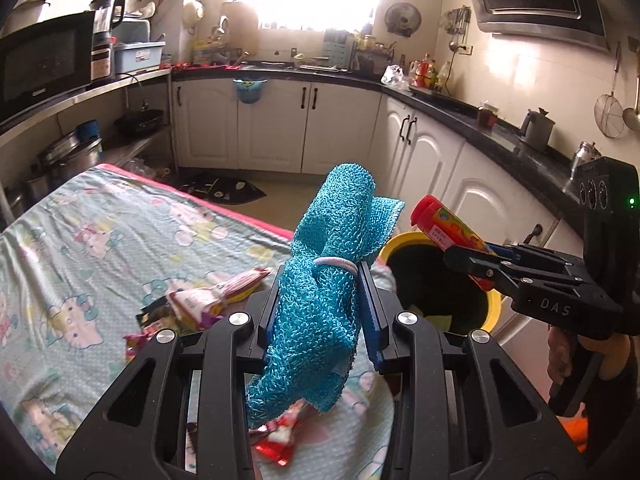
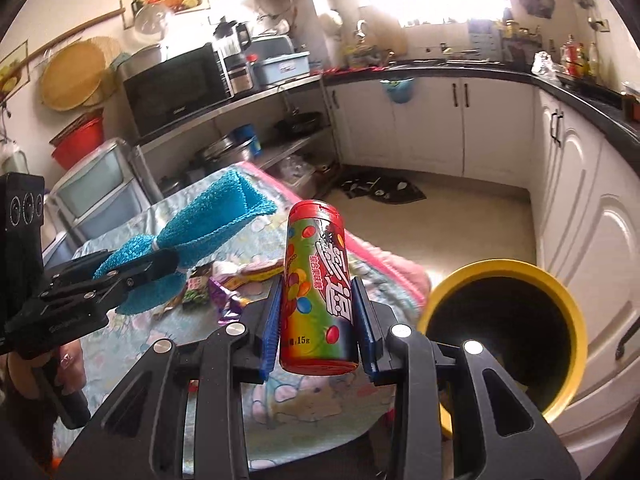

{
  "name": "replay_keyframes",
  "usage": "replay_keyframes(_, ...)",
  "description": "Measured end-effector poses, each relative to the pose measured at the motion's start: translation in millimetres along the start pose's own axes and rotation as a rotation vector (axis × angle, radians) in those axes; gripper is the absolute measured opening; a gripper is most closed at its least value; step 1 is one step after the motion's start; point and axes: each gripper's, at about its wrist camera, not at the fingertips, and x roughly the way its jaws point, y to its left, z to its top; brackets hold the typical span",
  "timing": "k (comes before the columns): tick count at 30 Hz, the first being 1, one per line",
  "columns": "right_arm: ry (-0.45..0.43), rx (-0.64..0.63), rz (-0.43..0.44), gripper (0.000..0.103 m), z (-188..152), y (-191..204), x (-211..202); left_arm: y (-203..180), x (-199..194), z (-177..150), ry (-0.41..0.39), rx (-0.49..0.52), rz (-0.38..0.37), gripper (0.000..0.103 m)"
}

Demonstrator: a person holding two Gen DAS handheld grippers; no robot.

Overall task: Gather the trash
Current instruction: 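Carry the candy tube with right tool while left tool carries the blue scrubber over the bin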

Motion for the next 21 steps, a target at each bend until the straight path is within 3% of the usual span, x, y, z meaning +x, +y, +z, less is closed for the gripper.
replay_keyframes(21,-0.099,0.119,-0.171,0.031,-4.2,-69.5,-38.6,-56.4,34.1,25.7,-0.002,0.057,-0.074,0.026)
